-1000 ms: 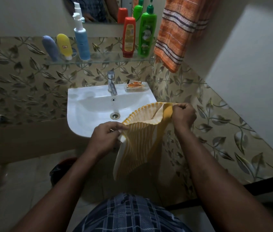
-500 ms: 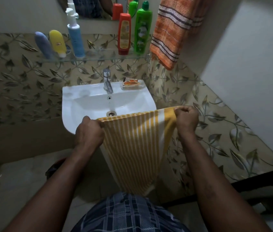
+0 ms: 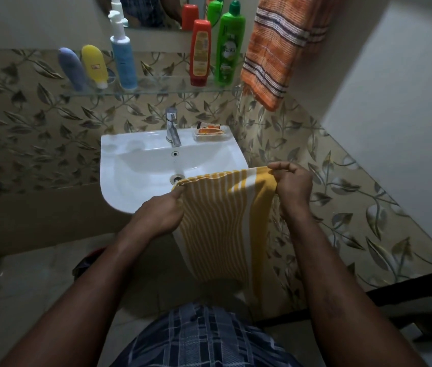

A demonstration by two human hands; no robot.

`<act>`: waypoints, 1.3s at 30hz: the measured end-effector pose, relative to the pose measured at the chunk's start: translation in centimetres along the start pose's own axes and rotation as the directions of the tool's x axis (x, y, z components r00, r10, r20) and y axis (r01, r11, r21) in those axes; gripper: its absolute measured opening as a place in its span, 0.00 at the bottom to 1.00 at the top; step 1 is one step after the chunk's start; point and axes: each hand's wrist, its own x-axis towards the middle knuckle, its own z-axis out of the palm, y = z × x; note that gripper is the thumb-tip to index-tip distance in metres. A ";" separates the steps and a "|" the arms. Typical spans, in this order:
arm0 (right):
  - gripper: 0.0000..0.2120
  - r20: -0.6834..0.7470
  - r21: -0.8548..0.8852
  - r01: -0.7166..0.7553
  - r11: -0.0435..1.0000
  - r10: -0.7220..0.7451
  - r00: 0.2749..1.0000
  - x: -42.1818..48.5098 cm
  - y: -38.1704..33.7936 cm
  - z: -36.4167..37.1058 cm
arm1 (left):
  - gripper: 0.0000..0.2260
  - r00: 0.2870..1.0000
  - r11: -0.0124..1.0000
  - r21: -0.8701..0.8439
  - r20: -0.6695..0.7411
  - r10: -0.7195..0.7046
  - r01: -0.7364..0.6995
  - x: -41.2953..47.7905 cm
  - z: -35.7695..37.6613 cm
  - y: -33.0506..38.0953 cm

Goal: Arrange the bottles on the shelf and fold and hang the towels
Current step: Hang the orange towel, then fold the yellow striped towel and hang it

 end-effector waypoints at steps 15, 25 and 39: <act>0.18 0.157 -0.006 0.269 0.963 -0.265 0.951 -7.5 0.3 2.7 | 0.03 0.997 0.757 -0.649 0.068 -0.047 0.080 -0.9 1.0 5.6; 0.14 0.352 0.018 0.293 0.956 -0.280 0.893 -10.2 2.6 1.9 | 0.03 0.998 0.646 -0.762 -0.067 -0.011 -0.044 -1.8 2.5 4.4; 0.07 0.433 0.150 0.243 0.958 -0.285 0.855 -9.2 3.5 1.3 | 0.06 0.873 0.876 -0.238 -0.371 0.317 -0.420 -2.6 3.1 3.0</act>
